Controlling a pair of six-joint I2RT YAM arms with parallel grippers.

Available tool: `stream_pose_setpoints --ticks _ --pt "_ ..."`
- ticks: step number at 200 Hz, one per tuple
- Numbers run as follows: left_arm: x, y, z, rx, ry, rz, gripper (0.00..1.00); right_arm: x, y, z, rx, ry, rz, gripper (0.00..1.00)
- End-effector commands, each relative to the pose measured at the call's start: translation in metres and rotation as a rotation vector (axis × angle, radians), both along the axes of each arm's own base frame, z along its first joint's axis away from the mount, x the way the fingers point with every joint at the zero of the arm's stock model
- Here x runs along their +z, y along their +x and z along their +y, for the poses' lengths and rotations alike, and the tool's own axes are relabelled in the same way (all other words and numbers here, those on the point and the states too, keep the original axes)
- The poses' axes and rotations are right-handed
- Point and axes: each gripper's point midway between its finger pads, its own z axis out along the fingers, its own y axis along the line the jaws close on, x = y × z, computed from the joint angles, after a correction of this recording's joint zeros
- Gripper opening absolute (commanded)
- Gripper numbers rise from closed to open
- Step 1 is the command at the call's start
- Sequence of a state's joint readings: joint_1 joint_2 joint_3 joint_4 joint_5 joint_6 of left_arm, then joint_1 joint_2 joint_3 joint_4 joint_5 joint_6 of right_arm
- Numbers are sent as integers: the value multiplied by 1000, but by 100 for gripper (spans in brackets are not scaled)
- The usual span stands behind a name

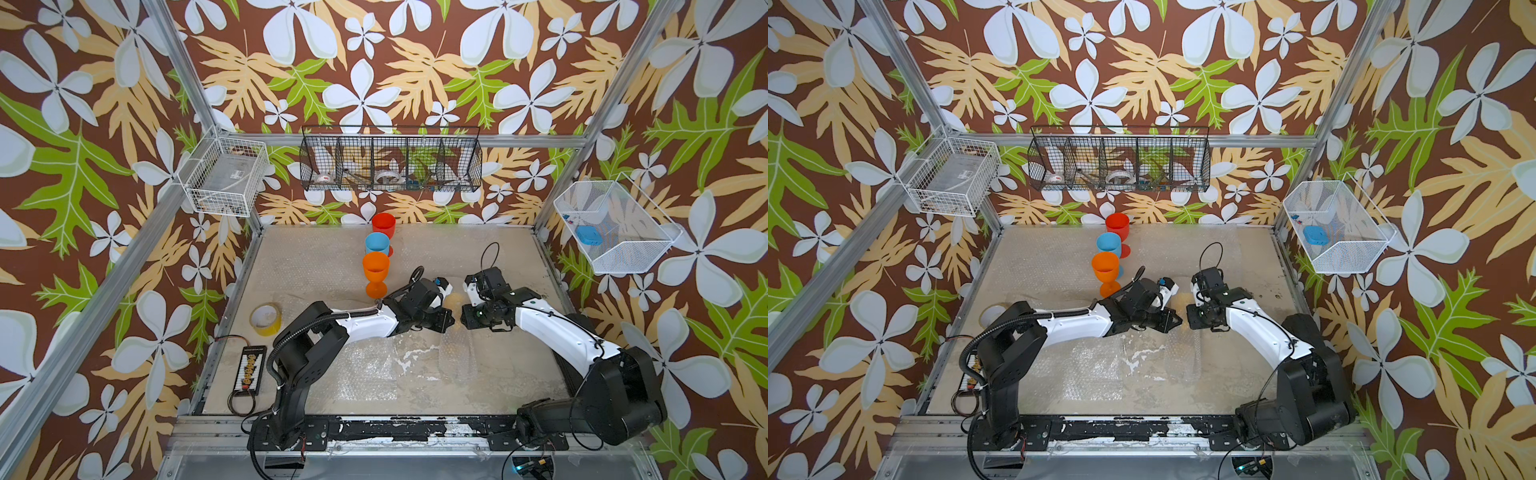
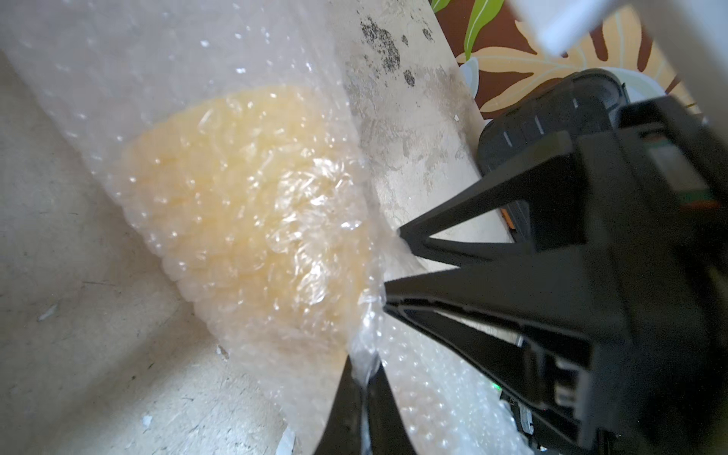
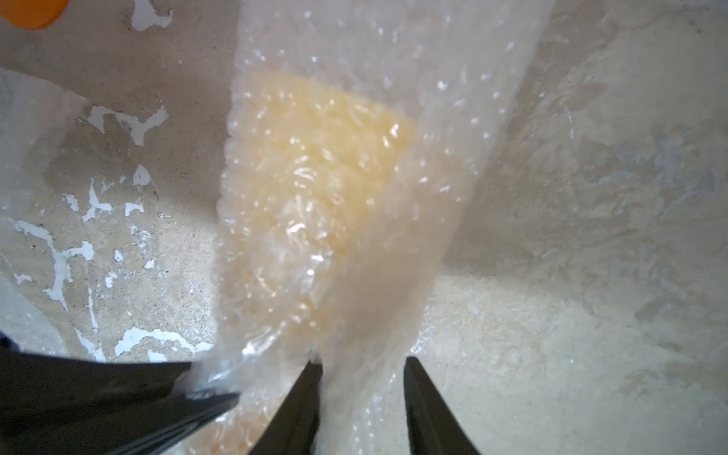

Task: Unpack wine glasses from bubble wrap
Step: Move the bubble wrap to the center of the board, then unwrap the bubble wrap at the center of the board.

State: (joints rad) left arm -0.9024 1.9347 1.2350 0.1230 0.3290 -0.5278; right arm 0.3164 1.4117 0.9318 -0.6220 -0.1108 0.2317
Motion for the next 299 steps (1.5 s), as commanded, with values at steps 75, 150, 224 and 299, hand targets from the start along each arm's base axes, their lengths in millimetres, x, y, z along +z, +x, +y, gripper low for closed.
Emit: stream_pose_setpoints --ticks 75,150,224,299 --pt "6 -1 1 -14 -4 -24 0 -4 9 6 22 -5 -11 19" --pt "6 -1 14 11 20 -56 33 -4 5 17 55 62 -19 6" --pt "3 28 3 29 74 -91 46 1 5 24 77 99 -35 5" --pt "-12 35 8 46 136 -100 20 -1 6 19 69 73 -42 5"
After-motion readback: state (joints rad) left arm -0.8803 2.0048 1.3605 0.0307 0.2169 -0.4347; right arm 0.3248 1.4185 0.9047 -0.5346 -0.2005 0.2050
